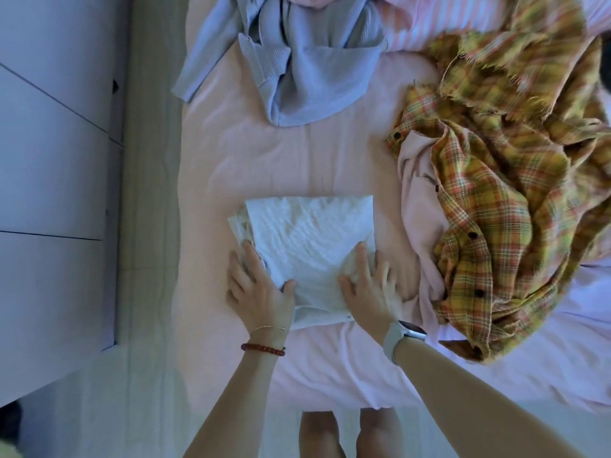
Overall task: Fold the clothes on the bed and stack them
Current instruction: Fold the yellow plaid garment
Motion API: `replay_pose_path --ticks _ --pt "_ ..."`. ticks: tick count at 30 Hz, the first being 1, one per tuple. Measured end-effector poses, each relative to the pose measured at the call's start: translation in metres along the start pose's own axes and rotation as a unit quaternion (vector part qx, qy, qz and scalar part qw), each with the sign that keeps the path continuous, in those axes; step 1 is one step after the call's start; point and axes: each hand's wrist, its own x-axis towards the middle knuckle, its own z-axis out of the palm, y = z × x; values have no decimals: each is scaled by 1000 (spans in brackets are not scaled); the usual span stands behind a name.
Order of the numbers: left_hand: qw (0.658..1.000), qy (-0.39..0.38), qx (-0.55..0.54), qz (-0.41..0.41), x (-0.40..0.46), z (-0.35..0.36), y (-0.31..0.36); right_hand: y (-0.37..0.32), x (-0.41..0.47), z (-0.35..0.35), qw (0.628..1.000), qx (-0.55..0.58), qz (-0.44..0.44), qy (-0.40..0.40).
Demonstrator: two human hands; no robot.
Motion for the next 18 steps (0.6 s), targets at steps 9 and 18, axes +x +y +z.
replay_pose_path --ticks 9,18 --pt "958 -21 131 254 48 3 -4 9 53 -26 951 -173 -254 28" --pt "972 -36 126 195 39 -10 3 27 46 -50 966 -51 -253 -7"
